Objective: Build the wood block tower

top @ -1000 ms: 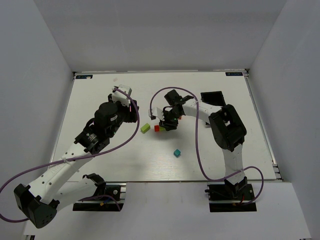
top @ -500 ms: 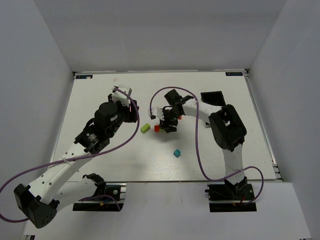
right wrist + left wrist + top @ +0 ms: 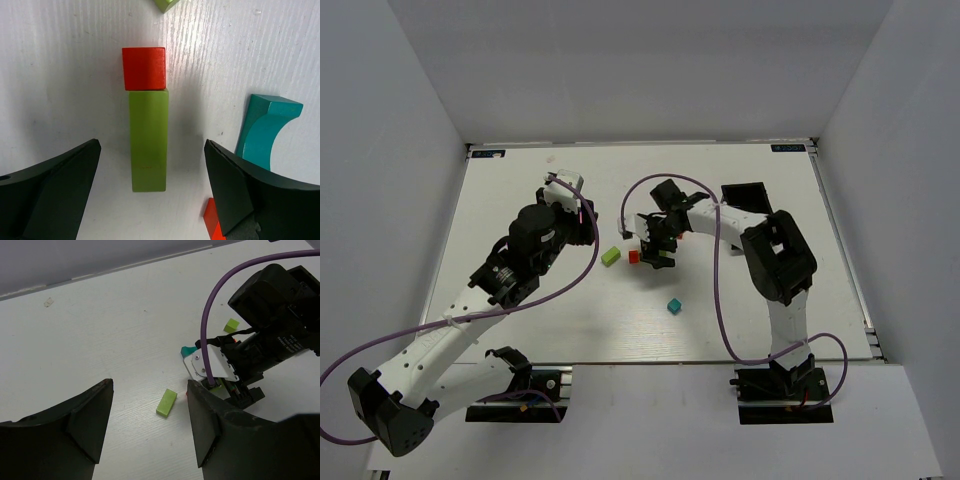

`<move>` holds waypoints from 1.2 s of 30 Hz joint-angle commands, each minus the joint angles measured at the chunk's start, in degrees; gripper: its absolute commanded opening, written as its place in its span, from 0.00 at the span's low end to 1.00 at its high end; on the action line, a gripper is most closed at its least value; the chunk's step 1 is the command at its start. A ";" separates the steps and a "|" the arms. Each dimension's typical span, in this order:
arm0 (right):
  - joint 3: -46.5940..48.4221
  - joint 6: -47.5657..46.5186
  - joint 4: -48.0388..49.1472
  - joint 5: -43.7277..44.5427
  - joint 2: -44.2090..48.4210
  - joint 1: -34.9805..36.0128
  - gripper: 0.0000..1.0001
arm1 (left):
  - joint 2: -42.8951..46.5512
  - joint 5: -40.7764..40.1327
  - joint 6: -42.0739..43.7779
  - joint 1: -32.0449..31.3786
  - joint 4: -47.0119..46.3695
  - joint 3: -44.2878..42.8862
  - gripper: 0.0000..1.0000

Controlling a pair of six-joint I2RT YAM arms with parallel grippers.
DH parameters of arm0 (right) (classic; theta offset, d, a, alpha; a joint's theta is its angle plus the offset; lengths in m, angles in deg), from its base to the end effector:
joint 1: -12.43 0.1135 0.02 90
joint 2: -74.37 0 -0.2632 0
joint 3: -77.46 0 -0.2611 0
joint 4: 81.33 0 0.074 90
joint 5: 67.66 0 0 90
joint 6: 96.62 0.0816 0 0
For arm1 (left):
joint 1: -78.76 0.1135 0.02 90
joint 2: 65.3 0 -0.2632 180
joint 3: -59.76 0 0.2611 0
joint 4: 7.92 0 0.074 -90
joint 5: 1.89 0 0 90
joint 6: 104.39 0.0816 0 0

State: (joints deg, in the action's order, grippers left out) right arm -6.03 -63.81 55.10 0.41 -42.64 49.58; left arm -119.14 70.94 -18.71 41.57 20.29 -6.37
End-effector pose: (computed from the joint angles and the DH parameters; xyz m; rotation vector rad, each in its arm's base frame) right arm 0.3399 0.2958 0.1219 -1.9902 1.6864 0.3928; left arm 0.2264 -0.1416 0.3399 0.3178 1.8145 -0.2311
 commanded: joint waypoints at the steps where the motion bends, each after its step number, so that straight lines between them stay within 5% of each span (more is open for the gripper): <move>1: -0.69 -0.12 -1.53 -0.48 5.30 0.21 0.90 | 0.58 0.03 0.19 0.36 -0.68 0.63 0.71; 13: -5.33 1.81 1.35 3.99 15.23 -0.41 0.90 | 0.06 -0.50 0.19 0.36 -0.68 0.63 0.71; 17: -12.80 8.57 20.31 17.08 20.85 -1.37 0.90 | 0.06 1.08 0.80 0.36 -1.21 1.16 0.32; 18: -12.65 8.76 19.83 17.88 20.60 -1.81 0.79 | -0.64 1.08 0.80 0.36 -1.21 1.16 0.07; 19: -8.82 8.85 18.26 16.67 17.81 -3.21 0.62 | -0.65 1.08 0.80 0.36 -1.21 1.16 0.00; 22: -5.01 10.43 8.42 12.37 12.80 -5.93 0.00 | -1.17 1.08 1.41 0.36 -1.21 1.16 0.00; 23: -2.91 10.43 7.35 11.92 12.08 -6.47 0.00 | -1.78 1.08 1.42 0.36 -1.21 1.16 0.00; 26: -1.75 8.68 5.25 10.25 9.88 -9.71 0.03 | -2.41 1.69 1.42 0.36 -1.21 1.16 0.25; 27: -1.57 7.11 4.28 9.37 9.26 -10.25 0.13 | -2.41 1.70 1.42 0.36 -1.21 1.16 0.37; 28: -1.48 6.31 3.66 6.84 8.91 -11.56 0.38 | -2.93 1.70 1.42 0.36 -1.21 1.16 0.42; 30: -1.74 4.64 2.69 5.94 8.47 -12.18 0.55 | -3.45 2.32 1.42 0.36 -1.21 1.16 0.46; 36: 0.44 1.03 0.67 -2.14 7.94 -13.50 0.59 | -3.46 2.32 1.42 0.36 -1.21 1.16 0.50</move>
State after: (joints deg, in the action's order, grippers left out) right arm -9.33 -59.88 58.05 5.28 -34.77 35.85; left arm -123.06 72.47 -17.36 41.57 19.89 -5.62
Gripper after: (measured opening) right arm 0.589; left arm 0.492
